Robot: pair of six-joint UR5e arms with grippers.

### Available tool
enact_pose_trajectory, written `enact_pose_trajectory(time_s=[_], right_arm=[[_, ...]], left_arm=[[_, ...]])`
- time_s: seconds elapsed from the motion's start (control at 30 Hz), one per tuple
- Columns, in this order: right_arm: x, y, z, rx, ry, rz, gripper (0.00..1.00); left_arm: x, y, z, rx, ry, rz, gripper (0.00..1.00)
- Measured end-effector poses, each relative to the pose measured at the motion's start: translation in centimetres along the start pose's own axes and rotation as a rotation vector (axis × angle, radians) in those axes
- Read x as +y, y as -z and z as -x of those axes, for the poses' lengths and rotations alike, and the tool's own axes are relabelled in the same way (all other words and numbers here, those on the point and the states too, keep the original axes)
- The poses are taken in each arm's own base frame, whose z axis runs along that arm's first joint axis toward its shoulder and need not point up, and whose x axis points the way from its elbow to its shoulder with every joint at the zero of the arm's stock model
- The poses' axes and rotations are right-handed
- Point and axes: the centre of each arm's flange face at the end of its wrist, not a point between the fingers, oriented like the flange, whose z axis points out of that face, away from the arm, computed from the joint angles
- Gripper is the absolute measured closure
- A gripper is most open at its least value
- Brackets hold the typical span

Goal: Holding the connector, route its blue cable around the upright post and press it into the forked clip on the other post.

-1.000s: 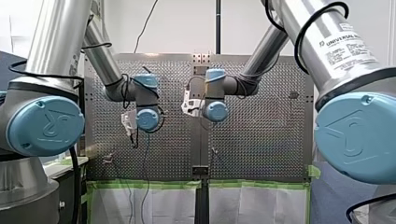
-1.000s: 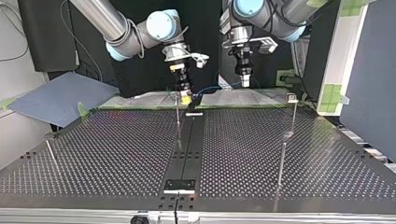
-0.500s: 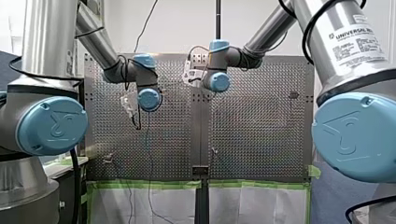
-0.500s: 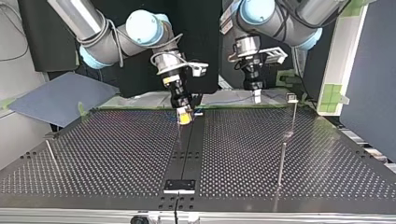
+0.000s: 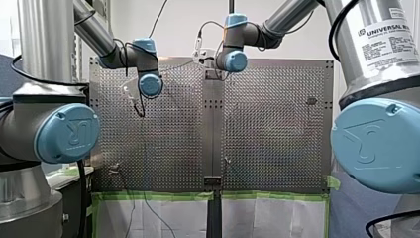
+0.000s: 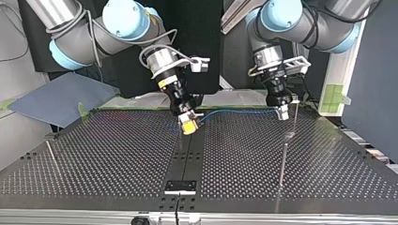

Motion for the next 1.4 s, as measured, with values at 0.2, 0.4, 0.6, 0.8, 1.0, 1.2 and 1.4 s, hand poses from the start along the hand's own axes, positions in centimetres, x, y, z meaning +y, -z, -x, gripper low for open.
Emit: enact_pose_trajectory(time_s=[0.2,0.4,0.6,0.8,1.0,1.2,1.4], right_arm=[[-0.1,-0.4,-1.0,-0.008,-0.007,-0.009,1.00],[-0.3,-1.6,-3.1,0.023,-0.010,-0.027,1.00],[-0.3,-2.8,-5.0,0.064,-0.022,-0.051,1.00],[0.1,-4.4,-5.0,0.069,-0.023,-0.052,1.00],[0.4,-6.0,-3.8,0.056,-0.025,-0.051,1.00],[0.8,-7.1,-2.8,0.055,-0.024,-0.048,1.00],[1.2,-8.3,-1.1,0.043,-0.025,-0.041,1.00]], left_arm=[[-0.3,-1.9,3.6,-0.056,0.023,0.022,0.83],[-1.5,-3.4,7.4,-0.094,0.042,-0.011,0.80],[-1.8,-5.3,9.1,-0.099,0.047,-0.026,0.80],[-1.0,-8.1,9.4,-0.077,0.063,-0.024,0.80],[0.3,-11.0,8.9,-0.039,0.048,-0.010,0.80],[1.7,-13.5,8.5,-0.009,0.043,0.002,0.80],[3.4,-16.7,8.1,0.011,0.043,0.009,0.80]])
